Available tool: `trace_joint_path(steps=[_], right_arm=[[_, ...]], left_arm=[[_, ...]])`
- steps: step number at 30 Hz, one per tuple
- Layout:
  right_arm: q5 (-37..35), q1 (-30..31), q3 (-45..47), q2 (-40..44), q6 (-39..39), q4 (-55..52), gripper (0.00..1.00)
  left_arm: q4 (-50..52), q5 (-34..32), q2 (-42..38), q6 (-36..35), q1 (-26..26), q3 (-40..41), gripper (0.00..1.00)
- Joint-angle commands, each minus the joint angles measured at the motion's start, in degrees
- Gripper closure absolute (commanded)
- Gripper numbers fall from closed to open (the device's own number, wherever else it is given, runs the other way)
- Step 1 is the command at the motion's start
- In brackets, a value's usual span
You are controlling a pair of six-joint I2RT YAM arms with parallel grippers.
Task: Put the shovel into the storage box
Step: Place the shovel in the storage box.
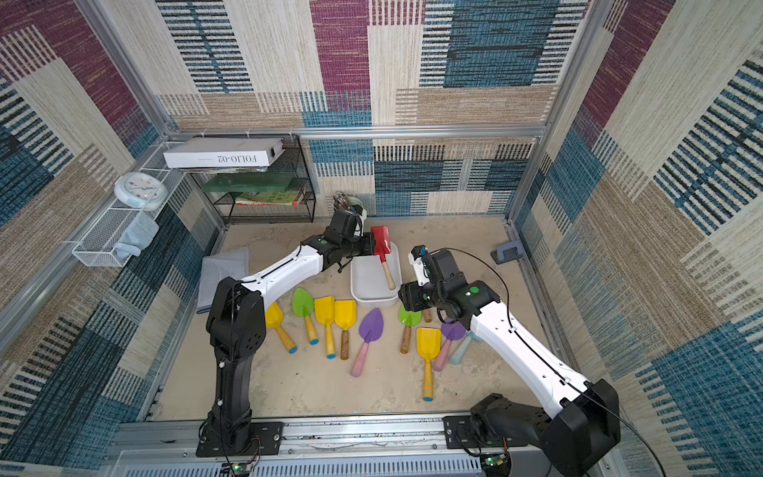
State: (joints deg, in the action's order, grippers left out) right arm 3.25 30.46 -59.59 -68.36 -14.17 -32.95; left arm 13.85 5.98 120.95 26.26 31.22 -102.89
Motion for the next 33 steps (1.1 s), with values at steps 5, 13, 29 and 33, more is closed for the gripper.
trace_joint_path(steps=[5, 13, 29, 33], right_arm=[[0.27, 0.03, 2.88, 0.75, -1.47, 2.71, 0.33], [0.27, 0.01, 4.75, 0.79, -1.98, 3.46, 0.34], [0.77, -0.04, 5.84, -0.2, -2.02, 4.79, 0.34], [1.09, -0.04, 6.16, -0.54, -2.05, 5.26, 0.34]], left_arm=[[2.26, -1.71, 3.91, -2.94, -0.11, -3.84, 1.0], [3.1, -0.63, 6.78, -2.67, -0.11, -4.5, 1.0], [8.5, 1.32, 14.68, -1.77, -0.11, -11.84, 1.0], [9.93, 1.23, 16.04, -1.75, -0.11, -12.83, 1.0]])
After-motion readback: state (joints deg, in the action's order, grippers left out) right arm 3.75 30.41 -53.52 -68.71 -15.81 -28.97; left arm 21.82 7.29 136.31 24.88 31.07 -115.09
